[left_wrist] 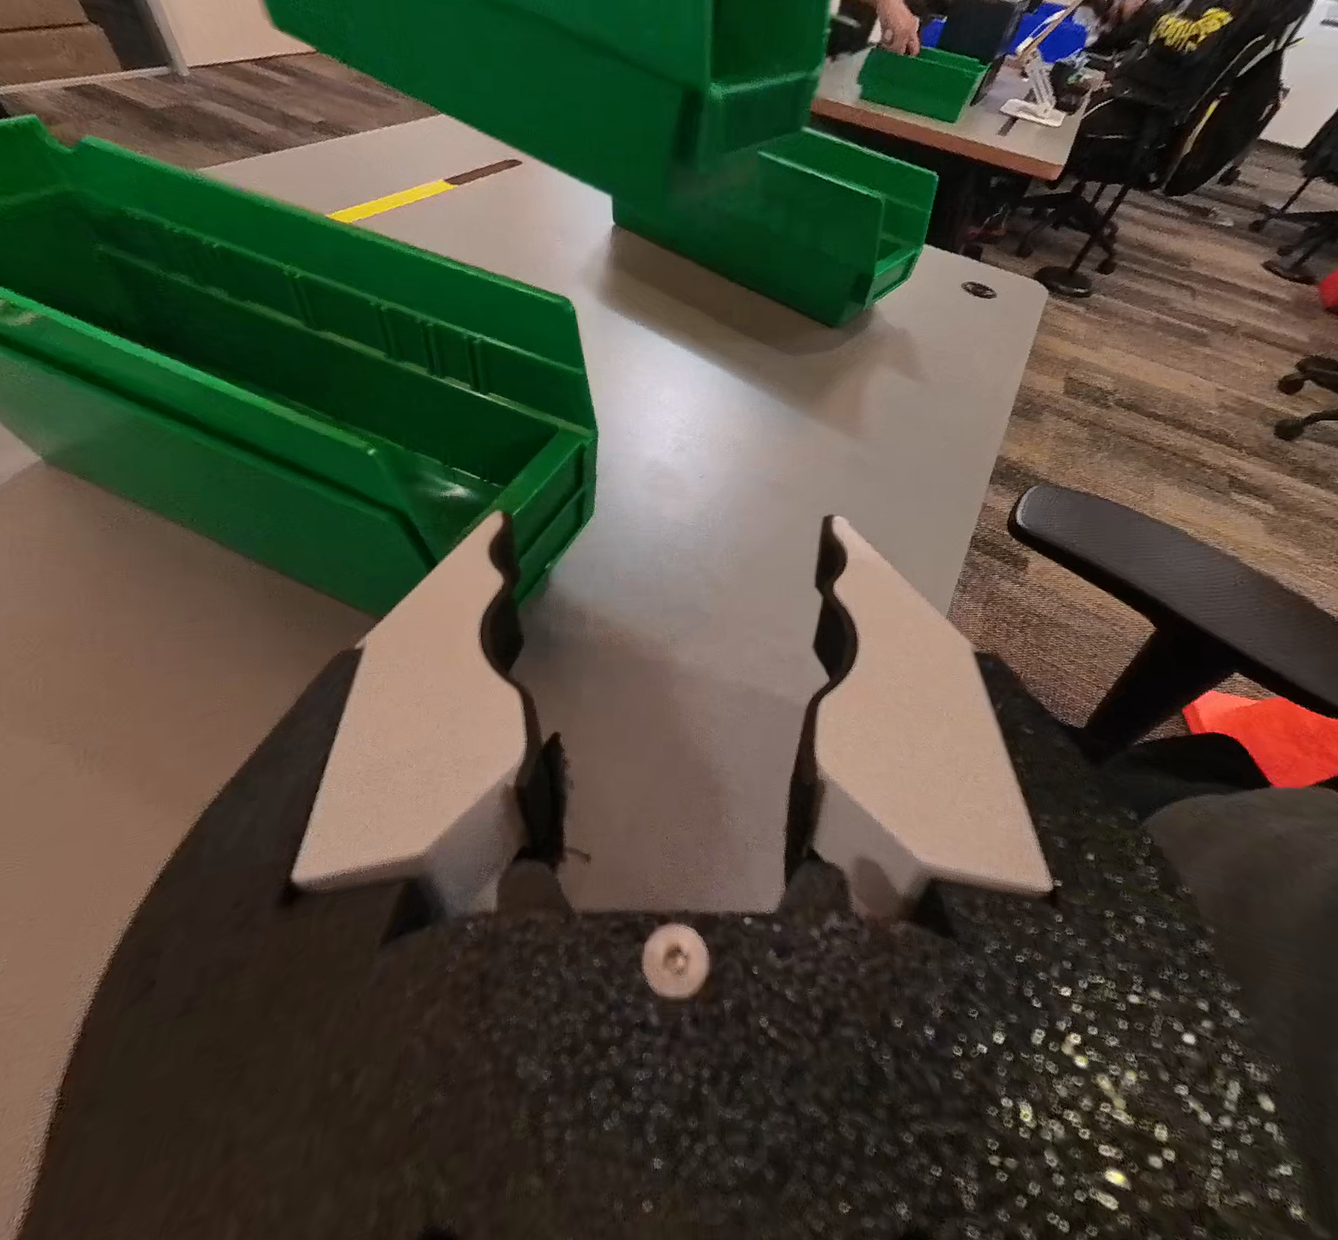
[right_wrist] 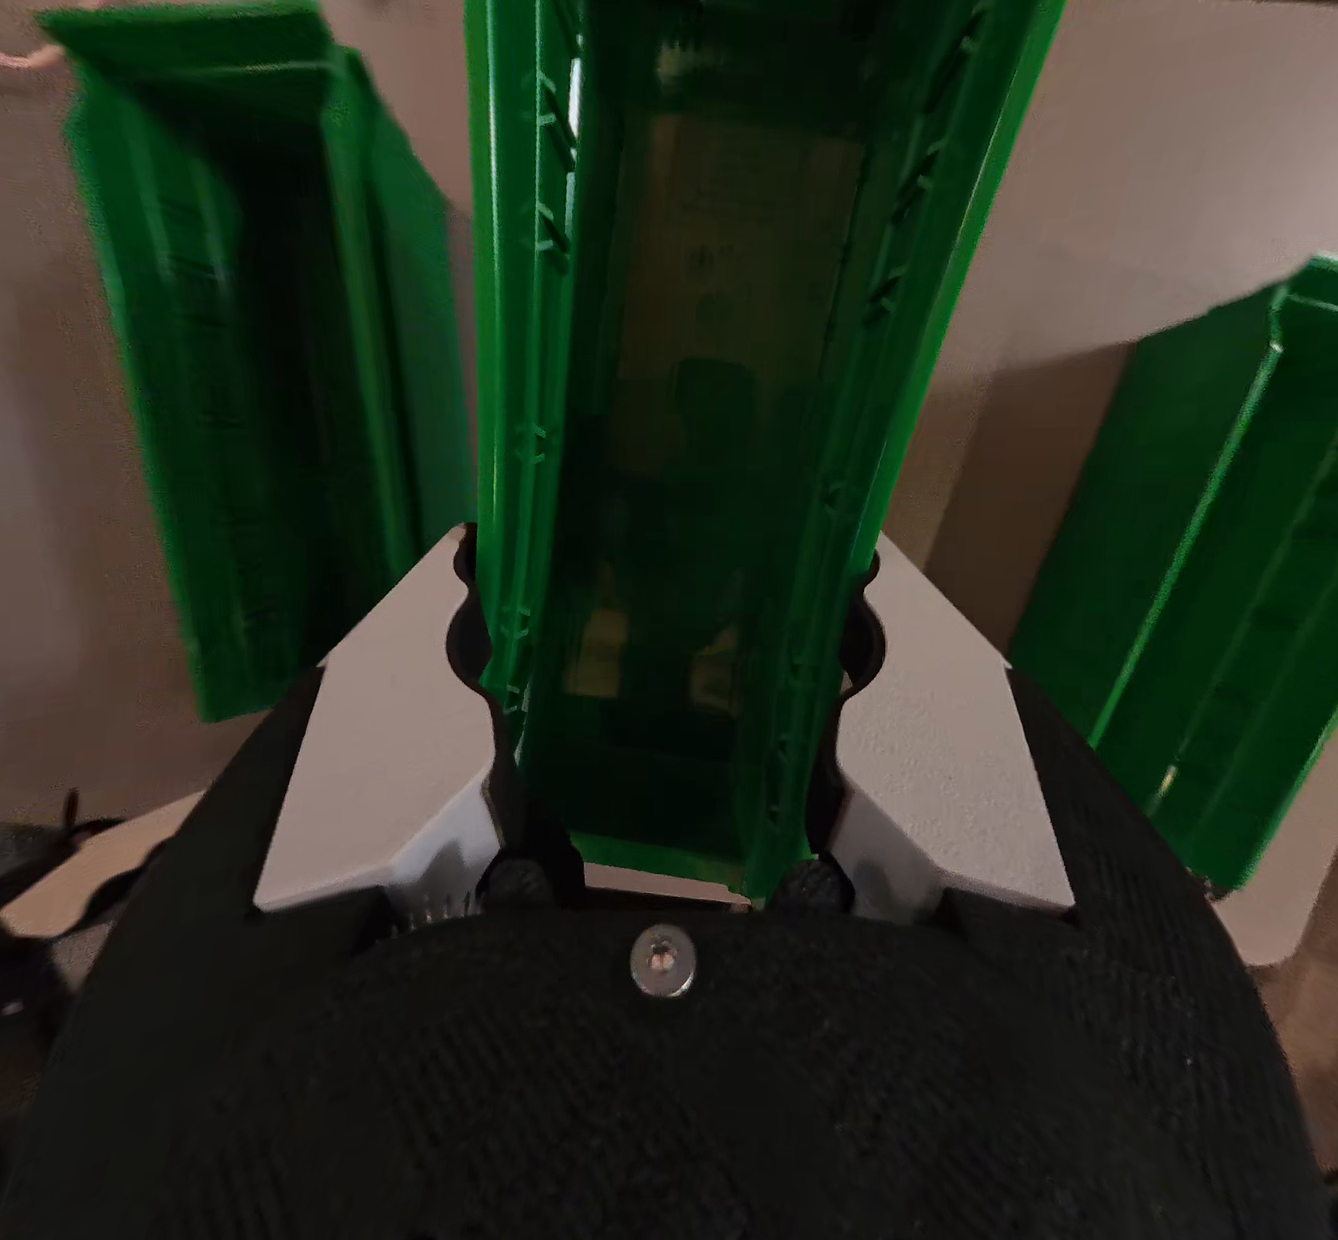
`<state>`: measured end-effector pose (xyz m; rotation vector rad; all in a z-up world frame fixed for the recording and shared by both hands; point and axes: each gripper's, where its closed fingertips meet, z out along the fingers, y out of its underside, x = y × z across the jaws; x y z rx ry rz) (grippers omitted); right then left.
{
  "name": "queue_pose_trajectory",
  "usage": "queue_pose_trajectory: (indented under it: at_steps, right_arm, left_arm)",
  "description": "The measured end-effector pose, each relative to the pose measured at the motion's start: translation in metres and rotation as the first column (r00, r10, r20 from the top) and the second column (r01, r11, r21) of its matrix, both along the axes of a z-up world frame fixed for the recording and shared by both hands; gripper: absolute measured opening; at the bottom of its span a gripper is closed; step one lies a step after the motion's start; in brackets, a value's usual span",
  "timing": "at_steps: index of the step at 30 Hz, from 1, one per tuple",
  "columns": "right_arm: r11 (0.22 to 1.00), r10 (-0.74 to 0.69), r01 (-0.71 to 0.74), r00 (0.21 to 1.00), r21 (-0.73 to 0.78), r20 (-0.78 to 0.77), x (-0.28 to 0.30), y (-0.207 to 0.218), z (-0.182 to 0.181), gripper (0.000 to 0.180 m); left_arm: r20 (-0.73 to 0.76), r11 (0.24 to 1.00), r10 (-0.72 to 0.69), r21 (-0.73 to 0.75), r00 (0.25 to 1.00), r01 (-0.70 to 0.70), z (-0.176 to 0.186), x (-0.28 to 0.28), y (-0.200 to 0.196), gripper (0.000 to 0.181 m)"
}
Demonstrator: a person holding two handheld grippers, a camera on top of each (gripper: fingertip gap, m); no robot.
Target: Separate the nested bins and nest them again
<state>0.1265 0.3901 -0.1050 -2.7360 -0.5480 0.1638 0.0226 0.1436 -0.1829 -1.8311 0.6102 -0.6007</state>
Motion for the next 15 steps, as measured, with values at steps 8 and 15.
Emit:
queue_pose_trajectory:
  at_steps: [8,15]
  right_arm:
    - [0.987,0.162,-0.163,0.983,-0.007,-0.081,-0.108,-0.035,0.023,0.100]
    - [0.972,0.228,-0.230,0.972,-0.041,-0.060,-0.165,-0.059,0.004,0.101]
  left_arm:
    - [-0.004,1.000,0.014,0.009,1.000,-0.014,0.000,-0.006,0.001,0.081]
    - [0.012,0.999,0.035,0.014,0.999,-0.035,0.003,-0.015,0.002,0.081]
